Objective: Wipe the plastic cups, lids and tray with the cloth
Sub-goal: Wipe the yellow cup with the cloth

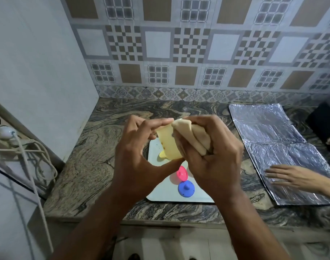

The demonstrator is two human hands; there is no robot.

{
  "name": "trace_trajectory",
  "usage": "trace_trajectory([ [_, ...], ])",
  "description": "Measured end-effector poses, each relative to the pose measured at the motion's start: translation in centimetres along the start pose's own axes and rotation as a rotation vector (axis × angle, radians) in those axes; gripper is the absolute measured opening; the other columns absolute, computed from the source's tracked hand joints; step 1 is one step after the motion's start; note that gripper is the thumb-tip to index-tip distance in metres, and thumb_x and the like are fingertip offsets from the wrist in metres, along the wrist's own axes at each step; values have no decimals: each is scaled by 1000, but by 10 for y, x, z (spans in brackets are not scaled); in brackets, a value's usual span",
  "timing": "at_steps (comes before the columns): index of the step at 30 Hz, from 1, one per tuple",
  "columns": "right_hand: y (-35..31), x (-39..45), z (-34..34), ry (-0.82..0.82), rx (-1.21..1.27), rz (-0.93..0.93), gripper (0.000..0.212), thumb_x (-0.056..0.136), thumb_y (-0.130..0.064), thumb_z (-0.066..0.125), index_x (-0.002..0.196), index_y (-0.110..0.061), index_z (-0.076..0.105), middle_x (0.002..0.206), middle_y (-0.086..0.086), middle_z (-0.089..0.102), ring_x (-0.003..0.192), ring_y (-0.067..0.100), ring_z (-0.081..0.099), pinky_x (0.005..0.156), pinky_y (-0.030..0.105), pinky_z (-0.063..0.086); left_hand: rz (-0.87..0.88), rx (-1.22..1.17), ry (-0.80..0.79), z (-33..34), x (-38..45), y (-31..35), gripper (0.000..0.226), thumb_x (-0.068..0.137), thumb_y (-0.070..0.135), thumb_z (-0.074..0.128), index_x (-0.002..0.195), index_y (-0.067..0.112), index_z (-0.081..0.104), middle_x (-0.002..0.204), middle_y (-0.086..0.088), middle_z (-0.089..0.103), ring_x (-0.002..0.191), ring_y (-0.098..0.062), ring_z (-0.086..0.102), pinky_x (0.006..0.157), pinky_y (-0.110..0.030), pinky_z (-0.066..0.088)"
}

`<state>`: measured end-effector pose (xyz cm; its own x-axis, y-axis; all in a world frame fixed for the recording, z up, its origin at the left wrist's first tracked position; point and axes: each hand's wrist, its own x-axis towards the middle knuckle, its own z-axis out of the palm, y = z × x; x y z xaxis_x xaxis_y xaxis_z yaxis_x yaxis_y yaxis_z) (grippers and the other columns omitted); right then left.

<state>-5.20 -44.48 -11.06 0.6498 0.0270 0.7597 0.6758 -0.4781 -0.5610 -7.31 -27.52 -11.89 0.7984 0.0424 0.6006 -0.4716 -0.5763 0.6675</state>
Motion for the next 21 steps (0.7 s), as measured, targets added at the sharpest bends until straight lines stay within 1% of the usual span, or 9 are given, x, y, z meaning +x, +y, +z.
trace_trajectory([
  [2, 2, 7, 2, 3, -6, 23, 20, 91, -14, 84, 99, -1, 72, 91, 4, 73, 78, 15, 65, 71, 19, 48, 13, -19, 15, -1, 0, -2, 71, 66, 44, 95, 128, 27, 66, 106, -4, 56, 98, -14, 61, 82, -40, 58],
  [5, 8, 13, 6, 38, 45, 165, 19, 94, -20, 81, 98, -6, 68, 86, -4, 71, 73, 10, 62, 67, 20, 47, -17, -90, 36, -2, -2, -4, 72, 64, 37, 98, 127, 29, 64, 113, -3, 58, 102, -15, 63, 88, -39, 58],
  [8, 12, 8, 6, 178, 151, 284, 18, 97, -30, 75, 100, -16, 63, 83, -12, 68, 68, 1, 62, 63, 20, 48, -47, -182, 90, -3, -4, -6, 73, 65, 37, 97, 126, 32, 58, 126, -7, 61, 108, -20, 66, 93, -36, 57],
  [10, 6, -2, 6, 234, 200, 268, 18, 97, -28, 72, 104, -15, 62, 90, -12, 69, 73, -4, 64, 68, 13, 48, -94, -281, 124, -2, -2, -7, 72, 66, 33, 97, 125, 32, 55, 131, -12, 59, 112, -26, 68, 95, -46, 59],
  [12, -2, -15, 10, 247, 227, 227, 19, 99, -23, 73, 106, -10, 61, 99, -12, 69, 82, -8, 66, 74, 8, 48, -136, -403, 122, 1, -1, -6, 71, 66, 25, 96, 123, 29, 53, 131, -12, 58, 114, -31, 69, 94, -58, 59],
  [15, -8, -23, 14, 269, 265, 206, 18, 96, -17, 71, 107, -7, 61, 104, -14, 69, 88, -8, 67, 77, 7, 49, -141, -501, 83, 6, -1, -3, 72, 67, 15, 94, 121, 31, 51, 129, -10, 59, 114, -37, 68, 92, -63, 58],
  [17, -7, -22, 15, 265, 246, 189, 18, 94, -16, 71, 106, -9, 61, 104, -13, 69, 86, -9, 67, 75, 7, 49, -136, -485, 77, 6, -1, -3, 72, 66, 17, 95, 123, 33, 53, 131, -8, 57, 119, -35, 68, 96, -57, 59],
  [19, -7, -22, 14, 245, 226, 175, 18, 95, -19, 74, 107, -15, 61, 103, -14, 70, 83, -5, 69, 72, 12, 52, -129, -425, 74, 4, 1, -5, 70, 66, 27, 96, 122, 37, 57, 132, -11, 56, 121, -29, 67, 100, -45, 58],
  [21, 2, -23, 8, 217, 200, 164, 18, 95, -24, 74, 108, -21, 62, 102, -15, 71, 80, 0, 70, 68, 17, 54, -87, -251, 66, 0, 3, -8, 67, 67, 41, 94, 125, 35, 60, 127, -7, 60, 114, -21, 66, 97, -34, 57],
])
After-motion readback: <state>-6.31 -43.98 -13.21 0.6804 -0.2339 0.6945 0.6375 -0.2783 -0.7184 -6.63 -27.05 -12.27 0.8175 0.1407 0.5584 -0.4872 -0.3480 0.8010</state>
